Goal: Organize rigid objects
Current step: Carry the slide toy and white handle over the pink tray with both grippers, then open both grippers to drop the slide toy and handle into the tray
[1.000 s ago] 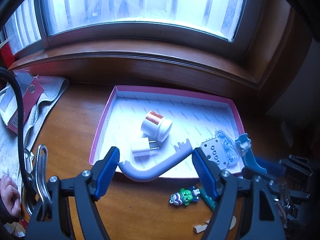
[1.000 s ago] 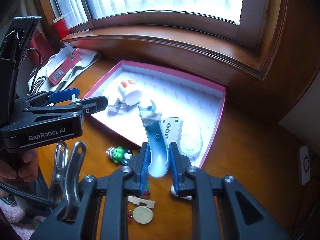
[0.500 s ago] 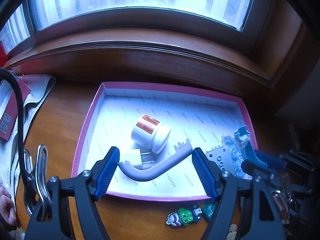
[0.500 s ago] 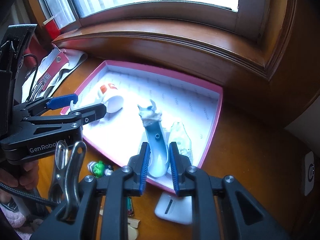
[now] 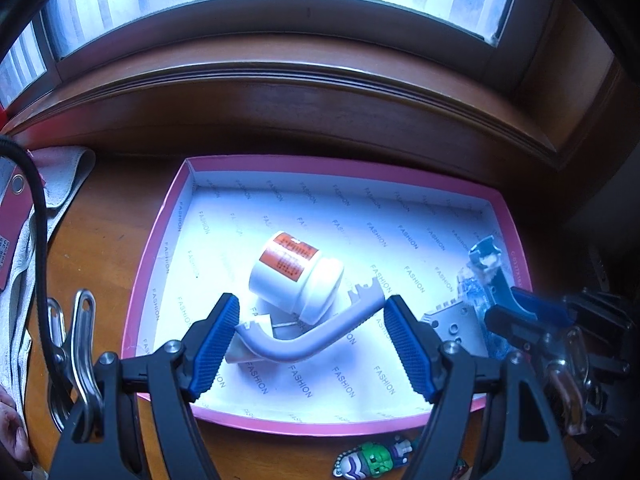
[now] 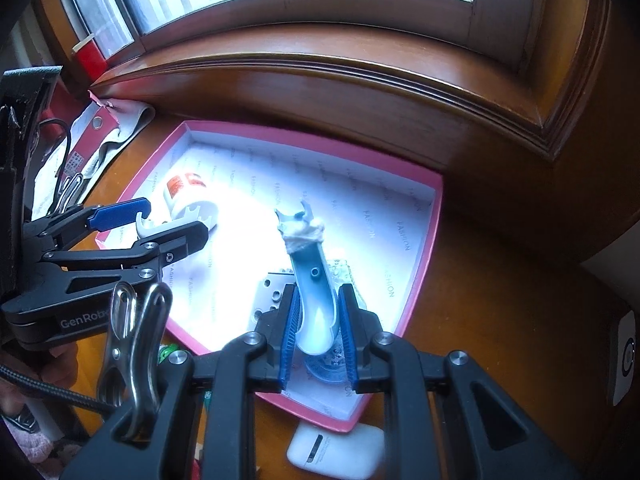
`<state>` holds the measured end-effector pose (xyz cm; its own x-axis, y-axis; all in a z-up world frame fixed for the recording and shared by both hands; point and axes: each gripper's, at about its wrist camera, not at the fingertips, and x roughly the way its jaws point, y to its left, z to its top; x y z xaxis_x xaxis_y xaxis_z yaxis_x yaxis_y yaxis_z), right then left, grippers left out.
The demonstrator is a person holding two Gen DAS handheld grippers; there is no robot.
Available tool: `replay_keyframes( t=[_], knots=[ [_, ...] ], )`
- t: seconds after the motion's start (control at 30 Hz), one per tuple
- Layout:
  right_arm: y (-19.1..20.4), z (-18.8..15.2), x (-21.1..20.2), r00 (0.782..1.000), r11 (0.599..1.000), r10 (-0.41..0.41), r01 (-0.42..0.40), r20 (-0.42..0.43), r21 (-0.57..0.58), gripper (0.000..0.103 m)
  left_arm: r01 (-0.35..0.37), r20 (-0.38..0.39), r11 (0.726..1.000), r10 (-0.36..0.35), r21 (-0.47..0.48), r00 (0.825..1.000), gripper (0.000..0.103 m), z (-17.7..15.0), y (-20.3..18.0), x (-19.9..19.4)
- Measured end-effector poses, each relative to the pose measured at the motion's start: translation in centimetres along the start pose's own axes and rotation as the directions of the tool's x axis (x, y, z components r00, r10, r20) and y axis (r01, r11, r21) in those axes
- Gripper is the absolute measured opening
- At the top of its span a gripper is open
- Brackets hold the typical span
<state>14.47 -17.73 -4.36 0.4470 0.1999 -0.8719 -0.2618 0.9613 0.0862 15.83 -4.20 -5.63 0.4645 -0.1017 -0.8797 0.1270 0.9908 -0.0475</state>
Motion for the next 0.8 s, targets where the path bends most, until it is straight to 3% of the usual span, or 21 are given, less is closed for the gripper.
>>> replay_keyframes(
  t=[0.53,0.8],
  knots=[
    [-0.25,0.31,0.92,1.0,1.0,-0.008,0.009,-0.013,0.028,0.021,0.004,-0.02,1.0,-0.004,0.001,1.0,0.079,-0.04,-0.1,0.27],
    [-0.41,0.19,0.45,1.0,0.999,-0.018,0.018,-0.003,0.032,0.028,-0.001,-0.016,1.0,0.001,-0.005,1.0,0.084,-0.26,-0.08,-0.4]
  ],
)
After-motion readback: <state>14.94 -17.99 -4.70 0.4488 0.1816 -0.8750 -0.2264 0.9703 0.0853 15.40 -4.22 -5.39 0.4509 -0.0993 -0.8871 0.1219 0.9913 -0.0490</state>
